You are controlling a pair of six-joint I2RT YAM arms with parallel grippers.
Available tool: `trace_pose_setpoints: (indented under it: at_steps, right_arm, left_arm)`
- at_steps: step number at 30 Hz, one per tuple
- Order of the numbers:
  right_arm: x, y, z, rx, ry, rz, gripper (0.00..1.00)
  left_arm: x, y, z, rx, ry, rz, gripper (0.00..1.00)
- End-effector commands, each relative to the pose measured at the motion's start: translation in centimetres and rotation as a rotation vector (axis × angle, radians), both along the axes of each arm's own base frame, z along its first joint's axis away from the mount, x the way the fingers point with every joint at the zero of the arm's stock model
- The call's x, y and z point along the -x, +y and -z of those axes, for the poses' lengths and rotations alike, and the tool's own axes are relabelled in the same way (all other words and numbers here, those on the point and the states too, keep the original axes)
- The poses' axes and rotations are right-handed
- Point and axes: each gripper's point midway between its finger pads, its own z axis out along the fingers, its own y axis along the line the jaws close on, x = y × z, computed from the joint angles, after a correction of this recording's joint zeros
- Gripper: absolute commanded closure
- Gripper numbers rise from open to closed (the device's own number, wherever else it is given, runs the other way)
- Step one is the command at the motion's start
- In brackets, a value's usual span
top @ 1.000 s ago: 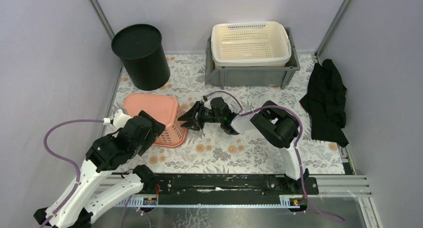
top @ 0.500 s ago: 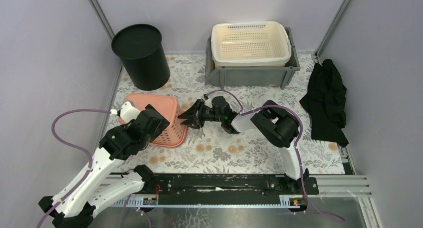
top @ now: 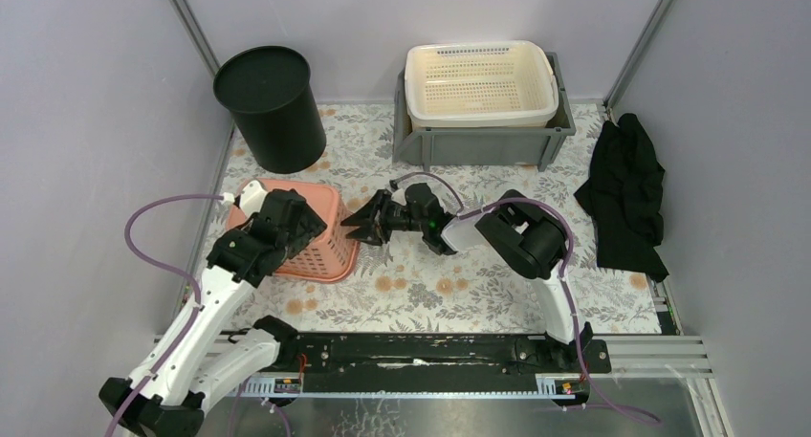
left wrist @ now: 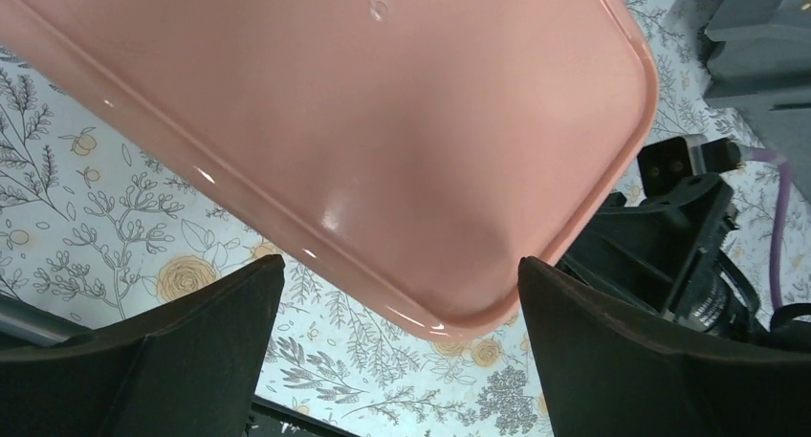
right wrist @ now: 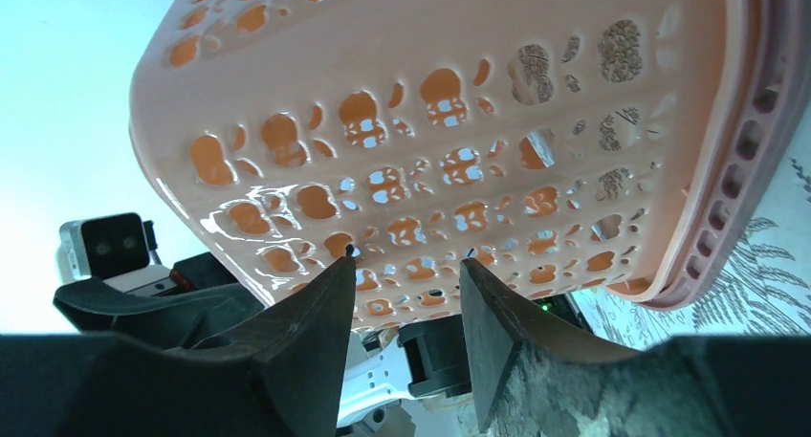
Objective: Turn the large container upside down
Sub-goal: Move the container to the center of the board.
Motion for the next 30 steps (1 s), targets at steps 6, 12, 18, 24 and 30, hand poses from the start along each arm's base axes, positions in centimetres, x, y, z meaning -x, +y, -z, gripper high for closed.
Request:
trace_pose_setpoints:
  at_steps: [6, 12, 18, 24, 30]
  right_arm:
    - [-1.4, 0.9, -1.8, -0.051, -0.041, -0.015, 0.48]
    - [-2.2, 1.6, -1.7, -0.035, -0.046, -0.016, 0.48]
    - [-4.1, 2.9, -1.1, -0.023, -0.037, -0.009, 0.48]
    - [-7.5, 3.9, 0.1, 0.001, -0.022, 0.037, 0.48]
    - [-11.2, 5.1, 0.6, 0.009, -0.029, 0.073, 0.48]
  left_arm:
    - [-3.3, -0.4, 0.3, 0.03, -0.027, 0.077, 0.0]
    - [-5.0, 0.5, 0.1, 0.022, -0.035, 0.056, 0.0]
    - [-6.2, 1.9, 0.8, 0.038, -0.044, 0.005, 0.0]
    - [-8.9, 2.1, 1.1, 0.087, -0.083, -0.018, 0.0]
    - [-12.0, 2.3, 0.8, 0.087, -0.119, 0.003, 0.0]
